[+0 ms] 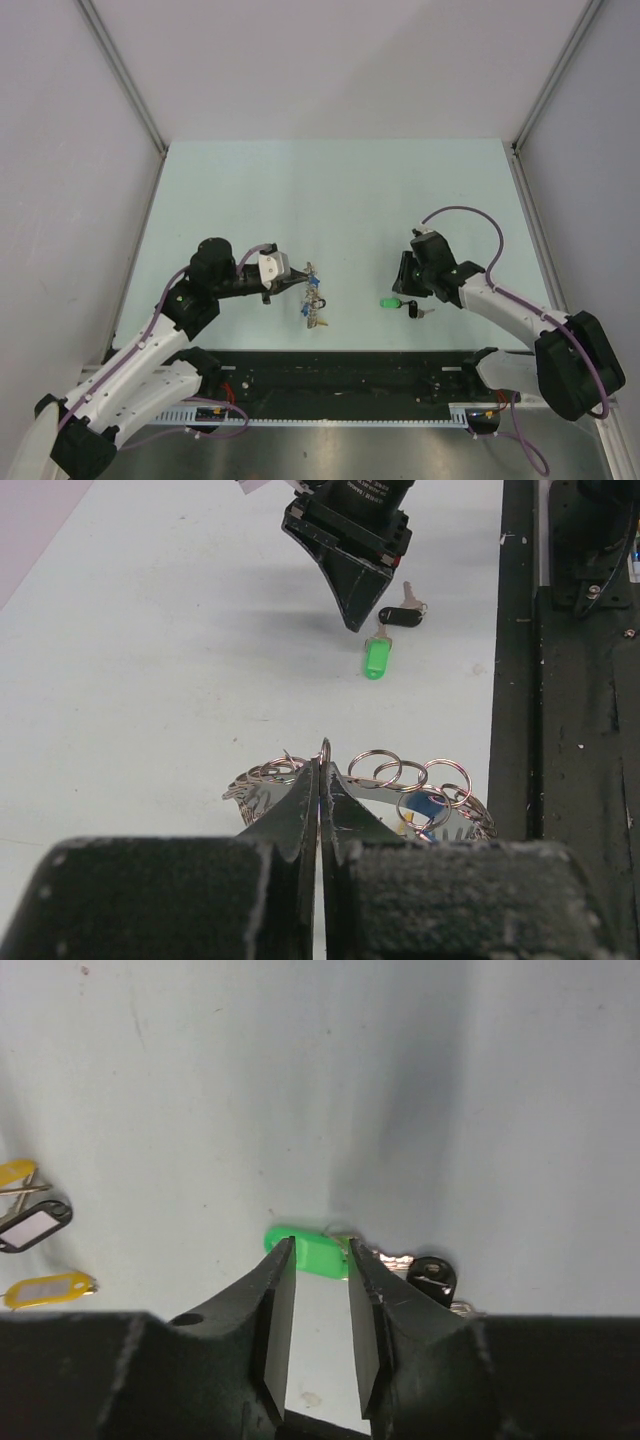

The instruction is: Put the keys on the keyring

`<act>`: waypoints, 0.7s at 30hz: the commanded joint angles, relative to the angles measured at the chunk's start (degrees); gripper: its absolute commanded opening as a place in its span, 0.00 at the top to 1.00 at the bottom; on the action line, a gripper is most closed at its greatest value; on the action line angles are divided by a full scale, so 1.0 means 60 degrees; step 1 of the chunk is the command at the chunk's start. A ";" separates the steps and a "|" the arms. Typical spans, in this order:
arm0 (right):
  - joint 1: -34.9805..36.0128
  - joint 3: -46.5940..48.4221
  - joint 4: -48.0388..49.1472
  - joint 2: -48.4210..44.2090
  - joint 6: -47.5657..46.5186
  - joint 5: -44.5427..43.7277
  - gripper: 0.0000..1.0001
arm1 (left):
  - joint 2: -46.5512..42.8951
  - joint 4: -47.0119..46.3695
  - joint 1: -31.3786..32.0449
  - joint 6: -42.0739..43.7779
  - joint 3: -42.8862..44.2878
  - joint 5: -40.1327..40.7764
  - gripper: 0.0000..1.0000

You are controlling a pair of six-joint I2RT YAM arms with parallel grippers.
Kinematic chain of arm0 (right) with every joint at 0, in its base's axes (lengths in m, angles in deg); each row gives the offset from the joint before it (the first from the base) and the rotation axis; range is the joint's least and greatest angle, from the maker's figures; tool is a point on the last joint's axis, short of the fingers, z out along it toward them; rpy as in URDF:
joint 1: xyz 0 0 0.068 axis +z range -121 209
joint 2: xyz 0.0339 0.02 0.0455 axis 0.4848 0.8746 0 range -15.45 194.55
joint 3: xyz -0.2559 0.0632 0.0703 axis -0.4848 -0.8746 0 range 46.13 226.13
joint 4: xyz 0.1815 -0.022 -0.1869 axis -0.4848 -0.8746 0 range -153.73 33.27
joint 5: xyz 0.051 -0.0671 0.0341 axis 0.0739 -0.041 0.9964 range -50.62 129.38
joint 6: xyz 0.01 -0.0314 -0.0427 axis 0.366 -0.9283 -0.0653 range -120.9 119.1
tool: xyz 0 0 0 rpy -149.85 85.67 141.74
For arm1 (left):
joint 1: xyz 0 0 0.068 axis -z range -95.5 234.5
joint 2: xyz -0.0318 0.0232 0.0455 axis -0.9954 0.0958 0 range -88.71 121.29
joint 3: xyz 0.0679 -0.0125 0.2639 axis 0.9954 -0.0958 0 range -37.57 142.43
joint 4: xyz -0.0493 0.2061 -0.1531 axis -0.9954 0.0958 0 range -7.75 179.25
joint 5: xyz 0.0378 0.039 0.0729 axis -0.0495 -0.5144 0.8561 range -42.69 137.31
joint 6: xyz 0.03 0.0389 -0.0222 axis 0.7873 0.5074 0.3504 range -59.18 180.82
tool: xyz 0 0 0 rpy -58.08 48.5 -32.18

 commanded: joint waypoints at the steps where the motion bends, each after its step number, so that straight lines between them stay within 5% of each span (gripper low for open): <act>1: -0.0283 0.0227 -0.0195 0.0405 -0.0661 0.0101 0.71 | -0.0253 -0.0514 -0.0039 0.0138 0.0044 0.0054 1.00; 21: -0.0444 0.0227 0.0362 0.1359 -0.0925 0.1141 0.89 | -0.0224 -0.0485 -0.0039 0.0138 0.0029 0.0098 1.00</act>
